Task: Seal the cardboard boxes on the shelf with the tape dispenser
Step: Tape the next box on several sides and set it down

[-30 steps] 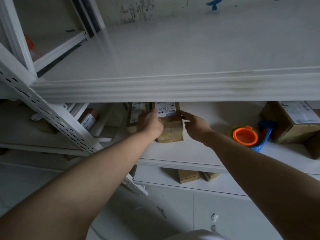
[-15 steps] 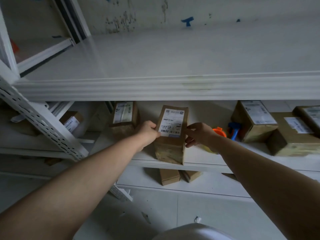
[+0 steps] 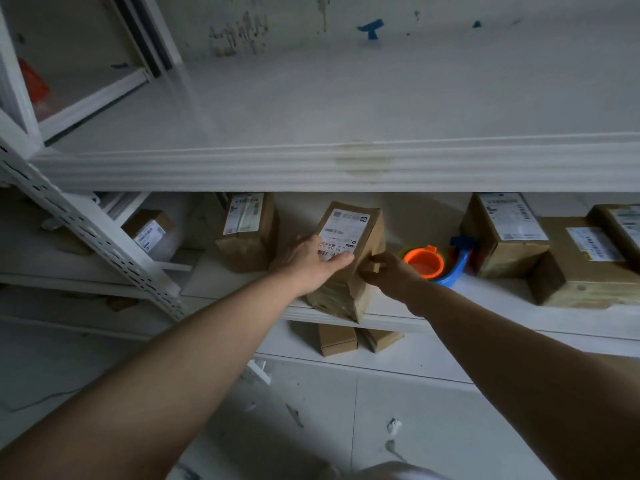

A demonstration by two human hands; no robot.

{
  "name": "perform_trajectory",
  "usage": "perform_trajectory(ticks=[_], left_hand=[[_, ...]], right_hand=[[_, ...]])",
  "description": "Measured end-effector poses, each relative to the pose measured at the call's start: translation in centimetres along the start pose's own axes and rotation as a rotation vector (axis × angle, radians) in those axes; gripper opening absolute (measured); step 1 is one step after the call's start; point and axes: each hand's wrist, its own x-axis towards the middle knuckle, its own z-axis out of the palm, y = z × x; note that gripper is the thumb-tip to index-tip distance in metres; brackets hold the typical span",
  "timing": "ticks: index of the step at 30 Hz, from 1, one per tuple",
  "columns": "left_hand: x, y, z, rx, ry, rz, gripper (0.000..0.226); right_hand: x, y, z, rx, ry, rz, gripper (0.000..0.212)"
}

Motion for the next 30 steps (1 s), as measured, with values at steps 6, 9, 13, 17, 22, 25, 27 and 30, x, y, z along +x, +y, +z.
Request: perform_trajectory(ticks=[6, 9, 13, 17, 22, 25, 27, 30], left_hand=[[0.9, -2.3, -0.5, -0.112, -0.050, -0.218, 0.104], [0.7, -4.1, -0.6, -0.361, -0.100, -0.344, 0.102], [0.5, -5.6, 0.8, -0.605, -0.132, -0.385, 0.070], [1.2, -6.4, 1.4, -0.608, -0.107, -0.454, 0.063], [1.4, -6.9, 1.2, -0.535, -0.165, -0.415, 0.063], [1.3, -6.8, 1.5, -0.529, -0.135, -0.400, 0.062], [1.2, -6.7, 1.4, -0.487, -0.104, -0.371, 0.060], [0.7, -6.0, 1.0, -0.307, -0.051, -0.283, 0.055]], right_hand=[[0.4, -1.4, 1.2, 0.070, -0.051, -0.063, 0.054], [1.0, -0.4, 1.3, 0.023, -0.002, 0.027, 0.046], [1.1, 0.5, 1.1, 0.126, -0.040, 0.078, 0.046], [1.1, 0.1, 1.1, 0.099, -0.018, 0.064, 0.057], [0.4, 0.3, 0.8, 0.141, -0.032, 0.062, 0.051], [0.3, 0.6, 1.1, 0.238, -0.057, 0.090, 0.045], [0.3, 0.5, 1.2, 0.280, -0.044, 0.079, 0.039], [0.0, 0.3, 0.7, 0.274, 0.025, 0.043, 0.038]])
